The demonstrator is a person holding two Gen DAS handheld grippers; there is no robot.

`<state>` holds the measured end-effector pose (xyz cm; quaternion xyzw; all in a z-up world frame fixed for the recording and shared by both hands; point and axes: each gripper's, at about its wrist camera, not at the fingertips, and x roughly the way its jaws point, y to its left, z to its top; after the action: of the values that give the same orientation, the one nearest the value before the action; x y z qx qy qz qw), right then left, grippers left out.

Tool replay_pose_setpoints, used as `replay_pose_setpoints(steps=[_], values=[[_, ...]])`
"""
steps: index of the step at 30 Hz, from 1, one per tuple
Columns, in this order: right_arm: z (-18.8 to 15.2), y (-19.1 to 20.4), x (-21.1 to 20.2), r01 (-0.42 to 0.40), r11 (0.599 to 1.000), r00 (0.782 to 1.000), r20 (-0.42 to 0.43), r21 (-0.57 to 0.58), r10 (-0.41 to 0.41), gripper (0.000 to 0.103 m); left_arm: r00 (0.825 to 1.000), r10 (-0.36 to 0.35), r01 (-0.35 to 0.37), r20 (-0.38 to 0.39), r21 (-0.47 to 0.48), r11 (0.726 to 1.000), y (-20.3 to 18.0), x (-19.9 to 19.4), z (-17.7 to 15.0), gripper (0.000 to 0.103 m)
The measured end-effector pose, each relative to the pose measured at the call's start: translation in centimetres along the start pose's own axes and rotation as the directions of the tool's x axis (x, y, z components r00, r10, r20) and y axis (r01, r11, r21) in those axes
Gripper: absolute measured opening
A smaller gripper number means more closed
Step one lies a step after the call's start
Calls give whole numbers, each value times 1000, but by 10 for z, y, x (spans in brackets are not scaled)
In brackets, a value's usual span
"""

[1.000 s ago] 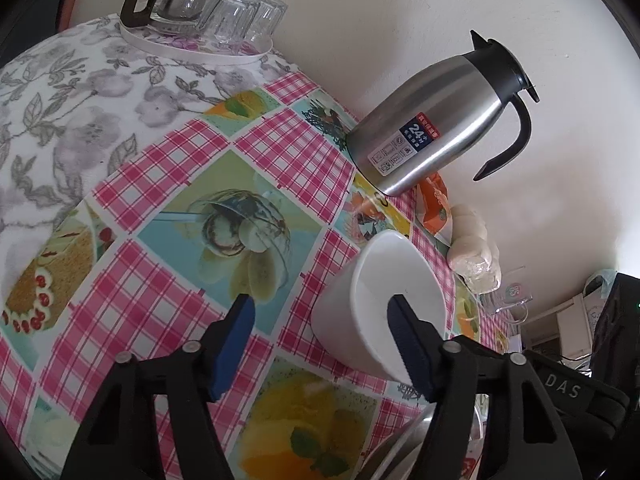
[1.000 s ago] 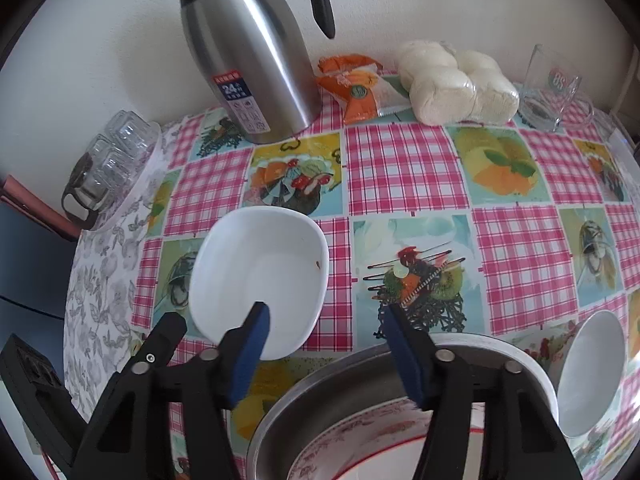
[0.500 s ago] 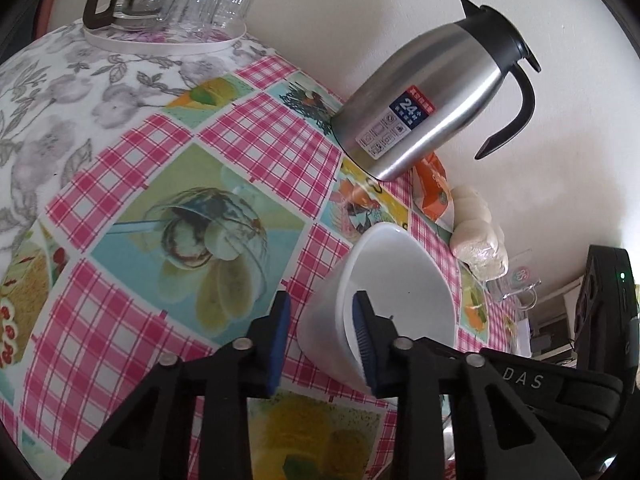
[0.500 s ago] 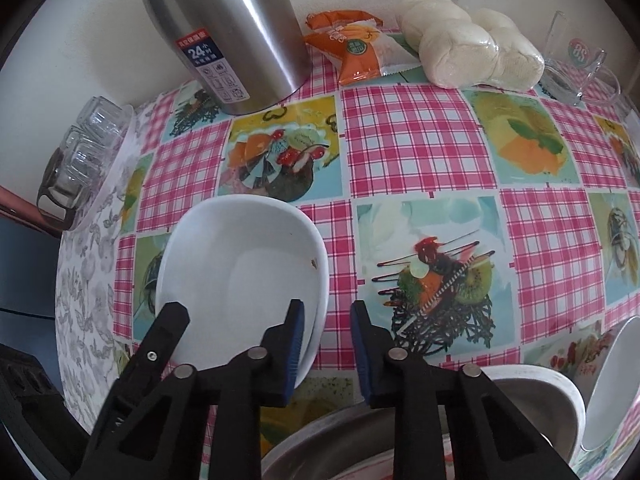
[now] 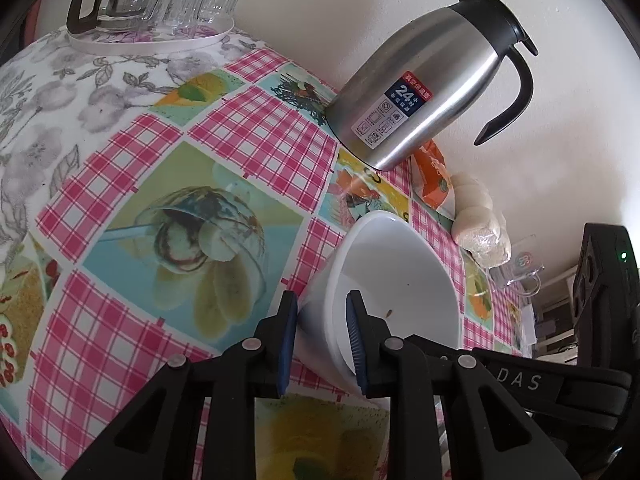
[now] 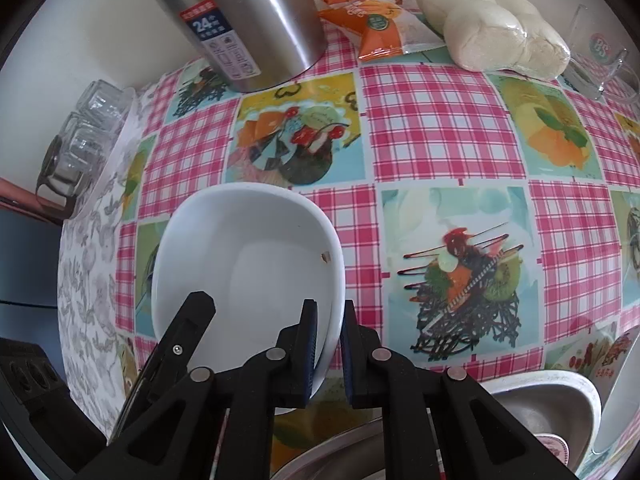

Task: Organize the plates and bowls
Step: 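Close both tools on the rim of the white bowl, then lift the white bowl with both tools and carry it over the stack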

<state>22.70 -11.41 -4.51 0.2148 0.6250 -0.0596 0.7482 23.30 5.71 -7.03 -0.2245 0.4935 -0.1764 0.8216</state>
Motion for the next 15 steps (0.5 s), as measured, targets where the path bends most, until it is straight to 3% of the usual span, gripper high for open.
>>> replay_pose_setpoints(steps=[5, 15], values=[[-6, 2, -11, -20, 1000, 1000, 15, -17, 21, 12, 1000, -4, 3, 19, 24, 1000, -6, -17, 2, 26], [-26, 2, -73, -77, 995, 989, 121, -56, 83, 12, 995, -38, 28, 90, 109, 994, -42, -76, -1, 26]])
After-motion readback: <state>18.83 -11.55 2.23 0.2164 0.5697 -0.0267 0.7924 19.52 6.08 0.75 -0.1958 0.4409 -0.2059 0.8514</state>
